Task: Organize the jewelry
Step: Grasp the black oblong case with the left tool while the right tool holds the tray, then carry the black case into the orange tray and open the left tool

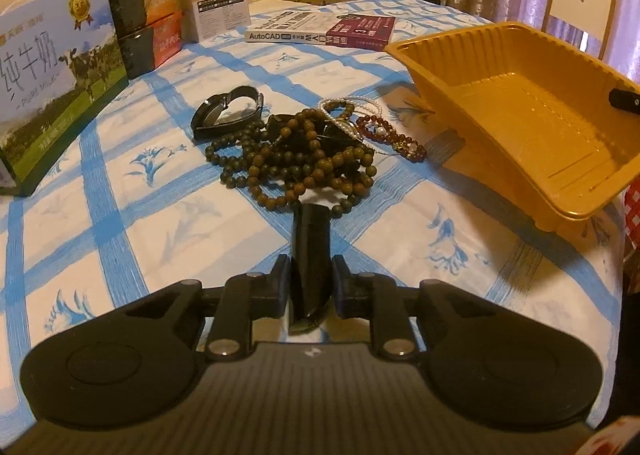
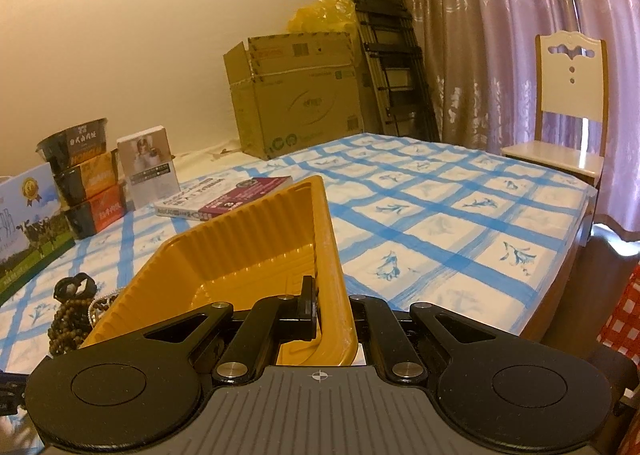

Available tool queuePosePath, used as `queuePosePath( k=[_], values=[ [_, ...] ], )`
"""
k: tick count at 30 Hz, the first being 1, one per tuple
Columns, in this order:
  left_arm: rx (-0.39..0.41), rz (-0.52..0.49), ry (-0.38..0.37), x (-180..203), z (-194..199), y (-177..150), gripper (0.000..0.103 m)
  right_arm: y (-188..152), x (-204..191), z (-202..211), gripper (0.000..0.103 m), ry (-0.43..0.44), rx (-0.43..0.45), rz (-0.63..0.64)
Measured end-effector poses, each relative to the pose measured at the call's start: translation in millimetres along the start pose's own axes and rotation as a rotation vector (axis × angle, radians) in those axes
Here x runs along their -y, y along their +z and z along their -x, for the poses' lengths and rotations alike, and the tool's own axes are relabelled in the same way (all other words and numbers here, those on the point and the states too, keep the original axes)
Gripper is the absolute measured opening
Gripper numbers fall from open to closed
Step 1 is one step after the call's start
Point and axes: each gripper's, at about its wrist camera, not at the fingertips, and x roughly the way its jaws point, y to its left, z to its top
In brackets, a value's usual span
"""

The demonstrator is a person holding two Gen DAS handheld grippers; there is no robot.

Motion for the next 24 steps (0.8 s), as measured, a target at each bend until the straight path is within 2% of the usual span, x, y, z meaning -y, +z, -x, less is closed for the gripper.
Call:
queuePosePath(
  k=[5, 11, 18, 24],
  values=[
    [0.009, 0.007, 0.011, 2.4, 0.0, 1.4, 0.019, -0.9, -0.7, 0.7, 0.004, -0.003, -0.006, -0.005],
    [0.038, 0.056, -0.017, 4.2, 13.5, 10.9, 0.019, -0.4, -1.6, 0.7, 0.004, -0.006, 0.001, 0.015],
    [0.142, 0.058, -0.121, 27.9, 39.2, 46.3, 0.019, 1.8, -4.8, 2.0, 0.004, -0.011, 0.008, 0.046],
    [0.182, 0.017, -0.242, 71.0, 34.0, 73.5, 0.019, 3.0, -4.7, 3.2, 0.004, -0.032, 0.024, 0.072]
  ],
)
